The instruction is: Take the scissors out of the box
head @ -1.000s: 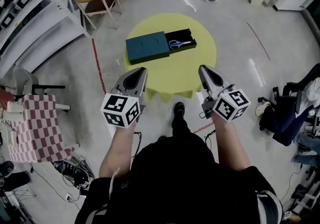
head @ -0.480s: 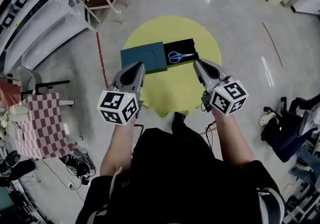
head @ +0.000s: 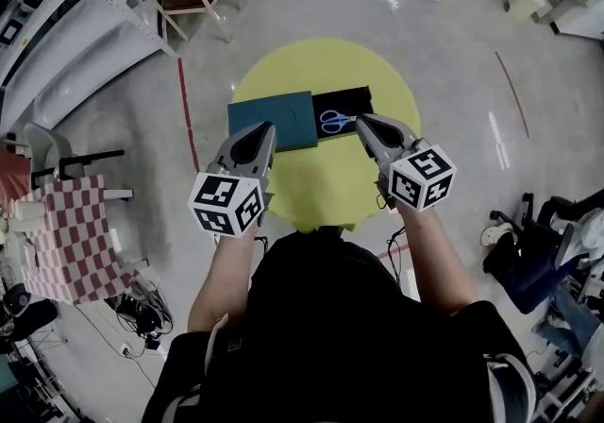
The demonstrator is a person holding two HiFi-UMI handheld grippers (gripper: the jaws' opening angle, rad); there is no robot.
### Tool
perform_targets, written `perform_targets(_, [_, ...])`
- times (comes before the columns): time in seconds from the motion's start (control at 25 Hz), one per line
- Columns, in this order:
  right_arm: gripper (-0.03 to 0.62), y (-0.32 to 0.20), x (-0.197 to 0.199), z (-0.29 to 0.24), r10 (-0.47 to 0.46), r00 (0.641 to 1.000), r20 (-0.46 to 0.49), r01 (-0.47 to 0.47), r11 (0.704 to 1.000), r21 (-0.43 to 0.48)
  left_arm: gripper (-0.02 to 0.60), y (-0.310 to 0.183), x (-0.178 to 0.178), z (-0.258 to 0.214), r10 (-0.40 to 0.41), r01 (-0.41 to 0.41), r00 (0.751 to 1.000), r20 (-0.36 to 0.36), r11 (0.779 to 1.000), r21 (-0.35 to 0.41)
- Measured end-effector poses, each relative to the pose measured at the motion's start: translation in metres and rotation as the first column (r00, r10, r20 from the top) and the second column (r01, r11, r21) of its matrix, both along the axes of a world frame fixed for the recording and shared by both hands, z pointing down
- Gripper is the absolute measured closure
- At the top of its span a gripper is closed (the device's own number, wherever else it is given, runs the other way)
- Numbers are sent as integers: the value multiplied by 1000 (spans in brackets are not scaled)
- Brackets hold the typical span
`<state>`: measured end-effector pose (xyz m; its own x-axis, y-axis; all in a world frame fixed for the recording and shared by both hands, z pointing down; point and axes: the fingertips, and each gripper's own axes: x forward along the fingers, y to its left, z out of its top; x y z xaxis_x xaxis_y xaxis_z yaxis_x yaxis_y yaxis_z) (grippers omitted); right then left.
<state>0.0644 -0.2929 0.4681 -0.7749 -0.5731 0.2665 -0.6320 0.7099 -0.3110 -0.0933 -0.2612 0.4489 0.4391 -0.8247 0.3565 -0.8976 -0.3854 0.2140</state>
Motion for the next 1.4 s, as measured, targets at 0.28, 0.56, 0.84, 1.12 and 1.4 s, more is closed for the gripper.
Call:
perform_targets(0.28, [582, -12, -19, 34, -41, 983, -177, 31, 998, -61, 563, -16, 10, 5, 87, -86, 995, -58, 996, 18])
perform_targets(0.56, [527, -23, -30, 70, -153, 929, -338, 123, 987, -107, 563, -31, 11, 18, 91, -92, 992, -91, 996, -15])
perform_targets(0.84, [498, -44, -36, 119, -303, 858, -416, 245, 951, -188, 563, -44, 2, 39, 27, -33, 996, -85, 997, -74])
perform_targets(1.12, [448, -60, -33, 170, -442, 764, -470, 354, 896, -268, 563, -51, 6, 59, -26, 19, 998, -65, 993, -119])
perform_targets(1.4, [433, -59, -38, 208, -563, 635, -529, 456, 826, -331, 563, -43, 0, 74, -80, 70, 995, -58, 985, -155])
